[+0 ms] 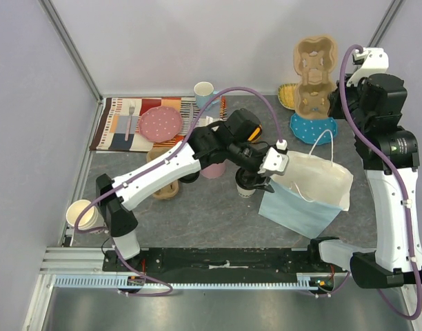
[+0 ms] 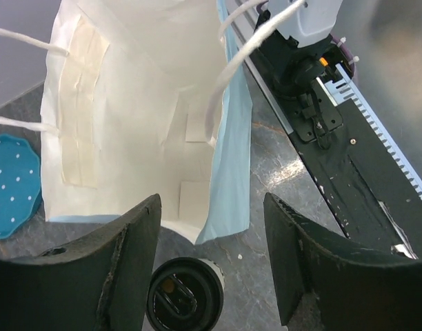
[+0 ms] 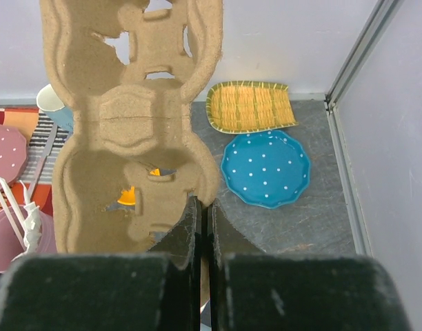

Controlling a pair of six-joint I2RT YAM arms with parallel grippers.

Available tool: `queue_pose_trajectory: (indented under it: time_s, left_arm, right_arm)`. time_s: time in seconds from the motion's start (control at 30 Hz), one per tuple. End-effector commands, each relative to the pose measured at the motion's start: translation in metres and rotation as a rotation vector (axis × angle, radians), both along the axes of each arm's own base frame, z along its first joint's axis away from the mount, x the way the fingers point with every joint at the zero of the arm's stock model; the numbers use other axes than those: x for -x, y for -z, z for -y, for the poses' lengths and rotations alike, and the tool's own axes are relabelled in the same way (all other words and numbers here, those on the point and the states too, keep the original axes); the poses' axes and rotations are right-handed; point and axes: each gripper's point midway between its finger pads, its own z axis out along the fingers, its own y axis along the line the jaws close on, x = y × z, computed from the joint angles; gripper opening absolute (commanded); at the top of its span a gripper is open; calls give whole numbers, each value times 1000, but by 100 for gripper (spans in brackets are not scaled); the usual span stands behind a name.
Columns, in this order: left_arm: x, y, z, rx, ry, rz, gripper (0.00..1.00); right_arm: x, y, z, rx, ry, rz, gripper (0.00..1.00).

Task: Pack the takeout coffee

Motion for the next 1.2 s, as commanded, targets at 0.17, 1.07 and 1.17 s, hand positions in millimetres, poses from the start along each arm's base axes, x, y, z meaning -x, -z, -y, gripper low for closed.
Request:
queue_pose_trajectory:
  time_s: [0.17, 1.07, 1.17]
  left_arm:
    - [12, -2, 24, 15, 54, 11, 63]
    - [68, -22, -15, -111, -28, -88, 2]
    - [77, -7, -43, -150, -51, -44, 2]
  right_arm:
    - [3, -5, 3, 18, 4, 23, 0]
    - [23, -35, 16, 53, 49, 106, 0]
    - [21, -38, -2, 39, -54, 122, 0]
